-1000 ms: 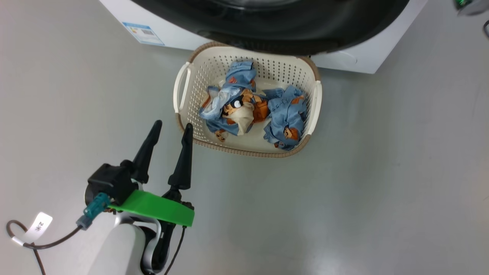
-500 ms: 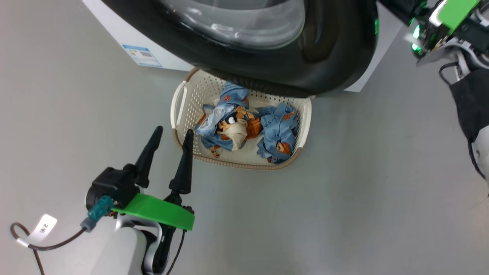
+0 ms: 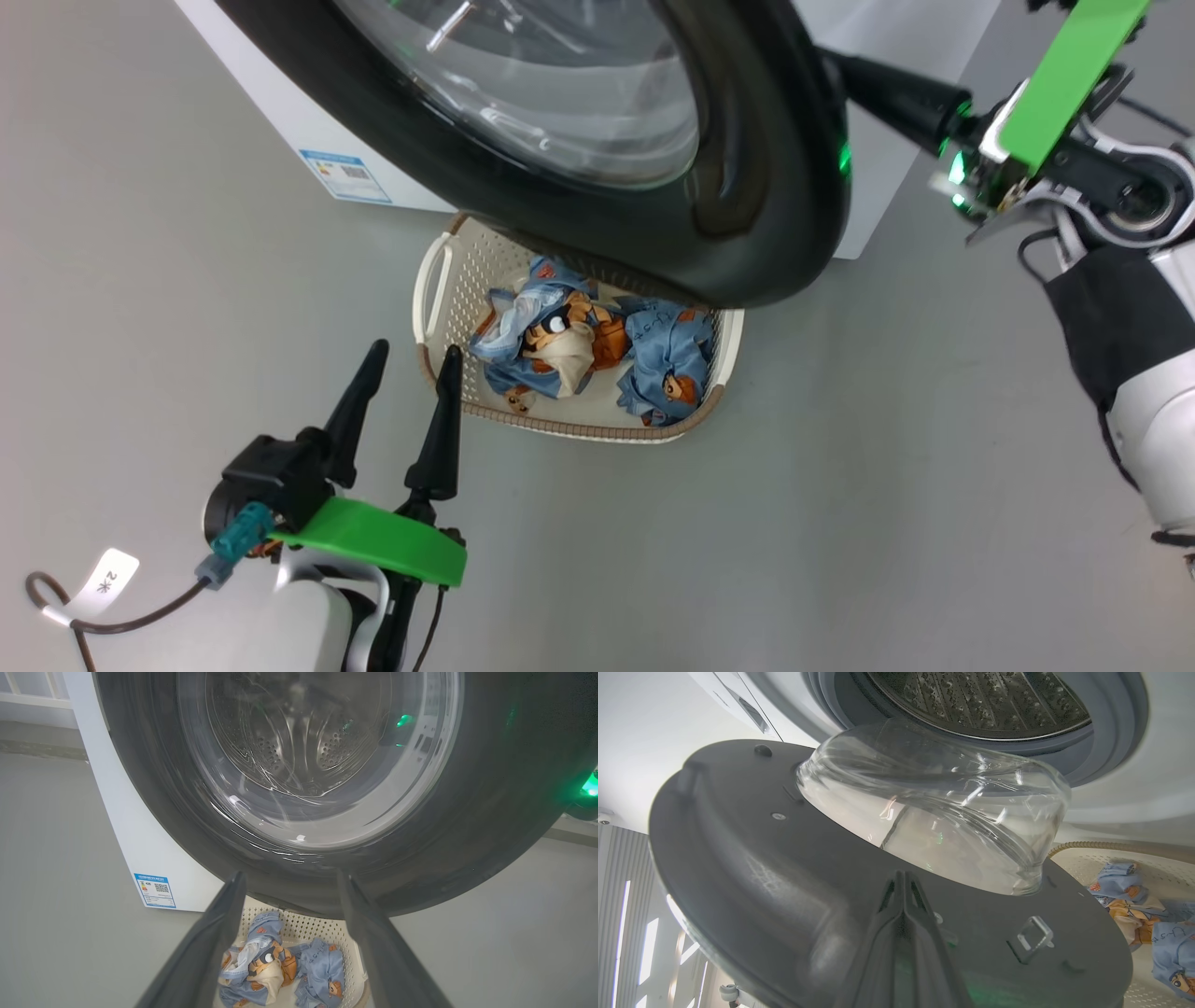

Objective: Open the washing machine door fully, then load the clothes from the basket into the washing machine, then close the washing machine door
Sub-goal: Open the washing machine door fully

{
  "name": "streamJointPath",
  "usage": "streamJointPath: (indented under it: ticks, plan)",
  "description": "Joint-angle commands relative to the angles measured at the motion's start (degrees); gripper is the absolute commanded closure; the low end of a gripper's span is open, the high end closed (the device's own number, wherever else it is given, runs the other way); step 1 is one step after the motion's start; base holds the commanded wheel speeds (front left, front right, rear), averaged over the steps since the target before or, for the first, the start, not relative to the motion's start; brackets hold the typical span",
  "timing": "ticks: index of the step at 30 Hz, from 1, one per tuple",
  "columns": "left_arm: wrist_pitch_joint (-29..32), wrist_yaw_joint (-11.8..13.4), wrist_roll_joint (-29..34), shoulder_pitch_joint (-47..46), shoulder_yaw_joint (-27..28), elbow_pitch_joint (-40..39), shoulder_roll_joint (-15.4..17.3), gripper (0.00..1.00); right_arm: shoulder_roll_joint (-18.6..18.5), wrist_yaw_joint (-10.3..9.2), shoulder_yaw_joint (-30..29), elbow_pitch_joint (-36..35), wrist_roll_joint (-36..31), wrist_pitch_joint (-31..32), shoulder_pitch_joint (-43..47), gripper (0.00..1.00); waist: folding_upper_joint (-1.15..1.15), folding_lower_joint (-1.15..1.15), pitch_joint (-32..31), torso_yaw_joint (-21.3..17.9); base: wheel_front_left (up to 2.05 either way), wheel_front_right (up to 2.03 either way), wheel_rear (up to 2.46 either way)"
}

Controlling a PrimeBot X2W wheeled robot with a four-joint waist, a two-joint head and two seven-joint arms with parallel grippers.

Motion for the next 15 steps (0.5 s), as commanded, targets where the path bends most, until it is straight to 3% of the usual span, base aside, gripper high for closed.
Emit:
streamJointPath:
  ticks: [1,15]
  plan:
    - [-0.4,-0.1,0.9,0.8,2.1,-1.0,1.1,0.00,1.5,0.09,0.8,-2.1,-0.3,0.8,1.8,1.00,0.00,0.00,-0.5,-0.2,0.00,0.00,0.00]
    - [-0.4,-0.1,1.9,2.6,2.7,-0.3,1.1,0.00,2.6,0.09,3.1,-5.6,-0.6,3.1,8.1,1.00,0.00,0.00,-3.8,0.3,0.00,0.00,0.00]
